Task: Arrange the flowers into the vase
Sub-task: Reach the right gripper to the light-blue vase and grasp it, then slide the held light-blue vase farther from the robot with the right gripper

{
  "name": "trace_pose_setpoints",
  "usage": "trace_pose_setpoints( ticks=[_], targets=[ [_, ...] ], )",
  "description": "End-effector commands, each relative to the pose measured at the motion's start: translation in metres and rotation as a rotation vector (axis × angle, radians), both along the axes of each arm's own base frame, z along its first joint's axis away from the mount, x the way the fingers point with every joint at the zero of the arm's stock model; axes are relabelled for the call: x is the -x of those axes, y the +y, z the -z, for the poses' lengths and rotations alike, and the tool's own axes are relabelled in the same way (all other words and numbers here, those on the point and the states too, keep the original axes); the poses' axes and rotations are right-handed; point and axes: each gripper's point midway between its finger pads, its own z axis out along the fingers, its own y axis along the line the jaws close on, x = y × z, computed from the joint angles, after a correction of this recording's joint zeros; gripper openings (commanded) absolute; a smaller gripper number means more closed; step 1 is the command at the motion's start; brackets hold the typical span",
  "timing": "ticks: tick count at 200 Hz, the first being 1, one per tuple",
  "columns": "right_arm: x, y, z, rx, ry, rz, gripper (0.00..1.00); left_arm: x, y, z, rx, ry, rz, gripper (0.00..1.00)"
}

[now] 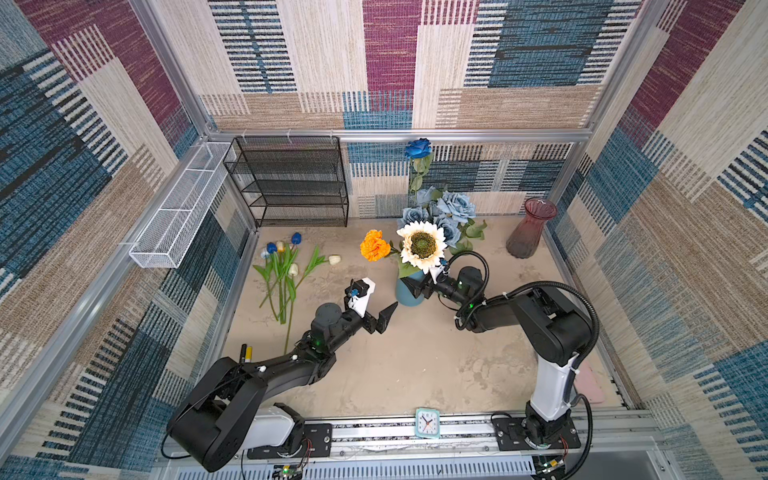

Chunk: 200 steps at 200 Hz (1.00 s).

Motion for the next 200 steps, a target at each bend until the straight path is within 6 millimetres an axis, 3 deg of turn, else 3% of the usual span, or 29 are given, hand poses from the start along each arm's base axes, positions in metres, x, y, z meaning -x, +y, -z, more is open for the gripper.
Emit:
trace_pose_setpoints(
  ticks=[1, 34, 75, 104, 165, 200],
  targets=[
    [0.0, 0.003, -0.008, -0.001, -0.06, -0.011, 0.88, -0.003, 0.001, -0.007, -0.019, -0.033, -0.011, 0.95],
    [0.0, 0.002, -0.006, -0.005, -0.063, -0.008, 0.79, -0.007, 0.011, -0.007, -0.029, -0.044, -0.071, 0.95],
    [0.002, 0.006, -0.013, -0.027, -0.078, -0.037, 0.56, -0.013, 0.026, -0.011, -0.048, -0.065, -0.162, 0.95],
    [-0.001, 0.009, -0.017, -0.041, -0.089, -0.047, 0.48, -0.015, 0.035, -0.014, -0.056, -0.074, -0.215, 0.96],
    [-0.016, 0.013, -0.035, -0.071, -0.112, -0.091, 0.34, -0.016, 0.045, -0.019, -0.064, -0.086, -0.262, 0.96],
    [-0.041, 0.015, -0.045, -0.08, -0.135, -0.105, 0.32, -0.017, 0.049, -0.018, -0.076, -0.091, -0.287, 0.96]
  ],
)
